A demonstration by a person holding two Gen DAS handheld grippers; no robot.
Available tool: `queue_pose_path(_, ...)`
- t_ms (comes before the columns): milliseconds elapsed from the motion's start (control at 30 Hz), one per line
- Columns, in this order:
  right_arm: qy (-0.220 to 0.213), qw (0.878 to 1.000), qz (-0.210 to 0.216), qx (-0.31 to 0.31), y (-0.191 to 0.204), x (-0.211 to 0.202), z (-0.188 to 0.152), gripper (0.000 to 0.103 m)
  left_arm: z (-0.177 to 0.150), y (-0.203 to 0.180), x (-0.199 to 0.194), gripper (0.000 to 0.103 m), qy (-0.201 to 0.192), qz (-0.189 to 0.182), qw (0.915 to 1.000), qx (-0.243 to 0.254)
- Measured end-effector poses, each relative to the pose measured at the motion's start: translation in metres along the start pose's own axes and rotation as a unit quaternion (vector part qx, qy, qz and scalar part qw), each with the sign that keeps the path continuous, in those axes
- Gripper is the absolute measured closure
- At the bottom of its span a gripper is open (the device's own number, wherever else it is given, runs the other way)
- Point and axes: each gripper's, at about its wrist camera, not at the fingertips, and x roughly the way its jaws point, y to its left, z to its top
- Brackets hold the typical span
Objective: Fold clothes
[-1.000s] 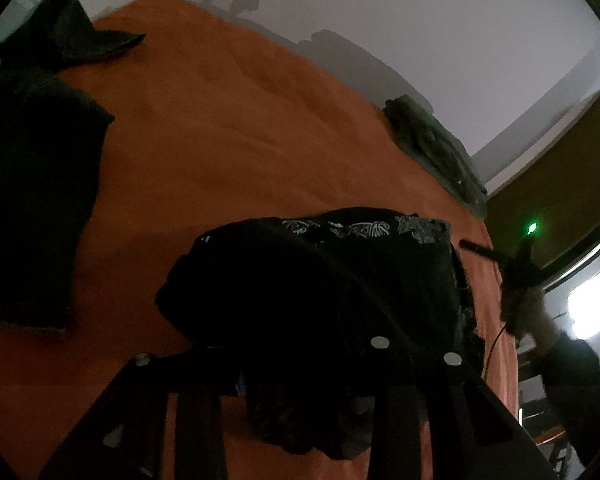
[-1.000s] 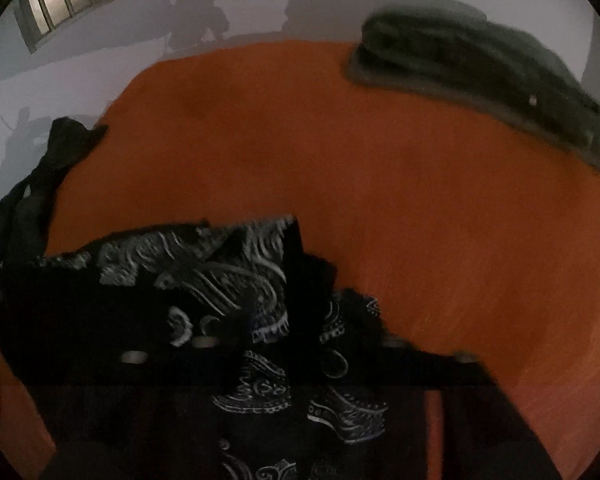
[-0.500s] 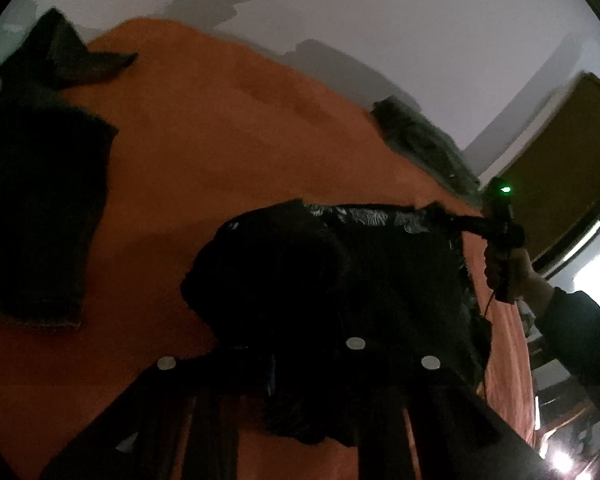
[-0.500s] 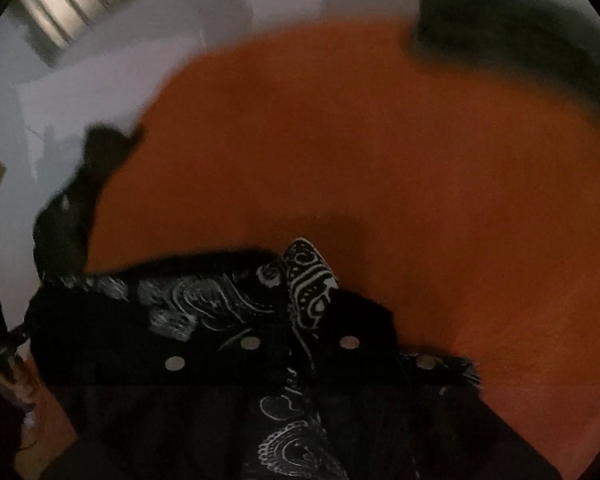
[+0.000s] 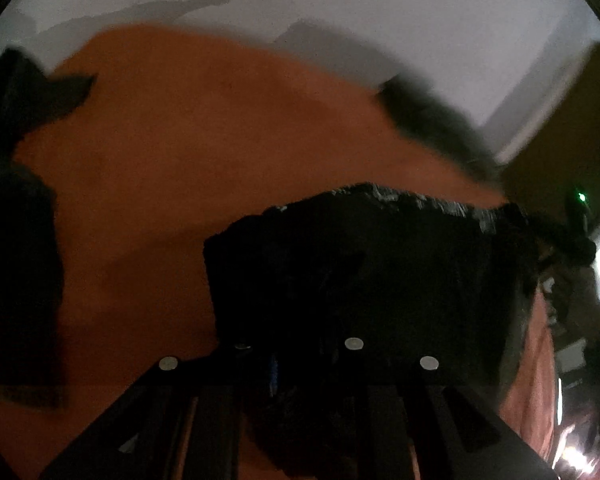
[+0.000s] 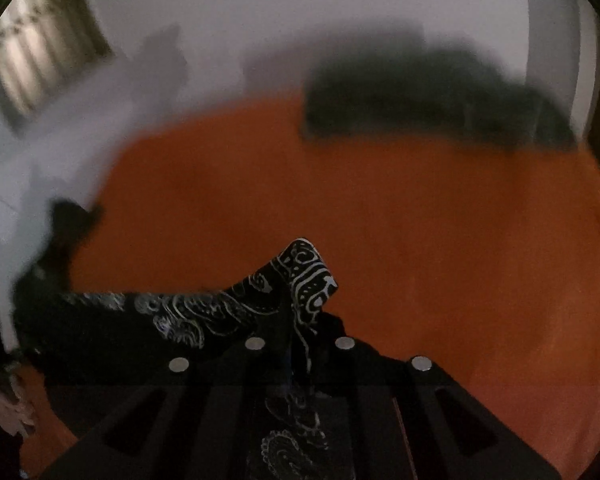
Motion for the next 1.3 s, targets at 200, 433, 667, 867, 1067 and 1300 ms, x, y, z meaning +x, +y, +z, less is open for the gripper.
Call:
queue_pose_path(200, 0.111, 0.992, 0.000, 0.060, -0.041, 0.051, -0.019, 0.066, -0.003, 0.027, -0.005, 0.047, 0.007, 0.005, 0.9986, -0.053)
queue_pose_path(433, 0.036, 0.999, 0.007, 0.009, -0.049, -0.066, -0.104, 0.026, -0.050, 0.025, -0.062, 0.030, 0.008, -0.041, 0.9991, 0.002)
queue_pose_path(667, 0.106, 0.982, 0.079, 0.135, -0.070, -0.049, -0.239, 0.026, -0.109, -0.002, -0.025, 0.035, 0.044, -0.022, 0.9918, 0.118)
queue_pose_path(867, 0.079, 0.979, 0.076, 0.171, -0.079, -0.046, -0.237, 0.025, -0.114, -0.031, 0.006, 0.060, 0.040, -0.026, 0.9864, 0.157)
queue_pose_path(1067, 0.019, 0.955, 0.111, 0.273, -0.109, -0.065, -0.236, 0.099, -0.110, -0.043, -0.024, 0.095, -0.033, -0.016, 0.9827, 0.181)
queue_pose_path(1300, -0.033, 0.970, 0.076, 0.227, -0.112, -0.144, -0.244, 0.100, -0.124, -0.051, -0.103, 0.095, -0.014, -0.043, 0.9497, 0.310)
